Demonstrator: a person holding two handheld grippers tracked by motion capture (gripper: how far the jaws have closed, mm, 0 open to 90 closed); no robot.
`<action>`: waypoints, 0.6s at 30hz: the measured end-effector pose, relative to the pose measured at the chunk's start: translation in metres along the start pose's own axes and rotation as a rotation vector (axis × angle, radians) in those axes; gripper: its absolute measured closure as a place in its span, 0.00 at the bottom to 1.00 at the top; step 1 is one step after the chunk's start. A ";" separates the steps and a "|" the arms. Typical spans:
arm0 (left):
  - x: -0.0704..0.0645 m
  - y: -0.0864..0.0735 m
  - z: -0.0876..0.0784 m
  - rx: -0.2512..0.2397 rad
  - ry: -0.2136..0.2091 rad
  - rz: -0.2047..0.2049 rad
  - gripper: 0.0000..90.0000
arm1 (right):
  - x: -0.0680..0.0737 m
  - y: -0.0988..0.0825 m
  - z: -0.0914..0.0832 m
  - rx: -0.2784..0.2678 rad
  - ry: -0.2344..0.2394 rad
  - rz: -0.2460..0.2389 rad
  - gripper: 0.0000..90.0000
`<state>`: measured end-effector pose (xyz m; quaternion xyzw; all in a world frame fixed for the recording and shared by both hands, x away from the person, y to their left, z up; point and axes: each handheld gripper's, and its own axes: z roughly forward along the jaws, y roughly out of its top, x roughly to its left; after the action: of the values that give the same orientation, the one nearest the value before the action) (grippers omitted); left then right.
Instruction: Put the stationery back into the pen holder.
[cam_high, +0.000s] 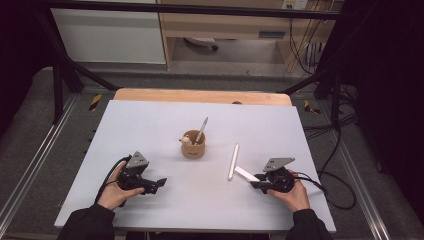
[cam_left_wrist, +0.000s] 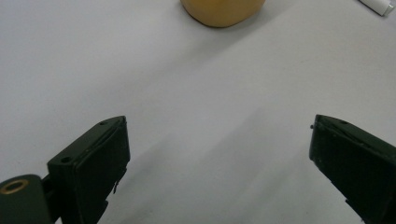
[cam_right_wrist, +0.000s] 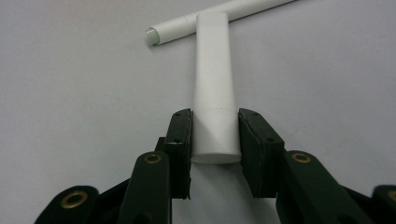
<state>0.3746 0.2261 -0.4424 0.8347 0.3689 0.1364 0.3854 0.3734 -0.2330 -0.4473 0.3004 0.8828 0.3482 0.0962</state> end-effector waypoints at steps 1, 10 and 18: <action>0.000 0.000 0.000 0.000 -0.004 0.004 0.06 | 0.000 0.000 0.000 0.001 -0.001 0.001 0.74; -0.004 0.001 0.001 -0.002 -0.018 0.014 0.05 | 0.001 0.005 -0.006 0.002 0.006 0.037 0.74; -0.007 0.003 0.001 -0.002 -0.025 0.018 0.05 | 0.005 0.013 -0.012 -0.005 0.010 0.061 0.75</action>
<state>0.3719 0.2197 -0.4407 0.8392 0.3563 0.1301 0.3897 0.3714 -0.2293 -0.4294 0.3253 0.8728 0.3545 0.0820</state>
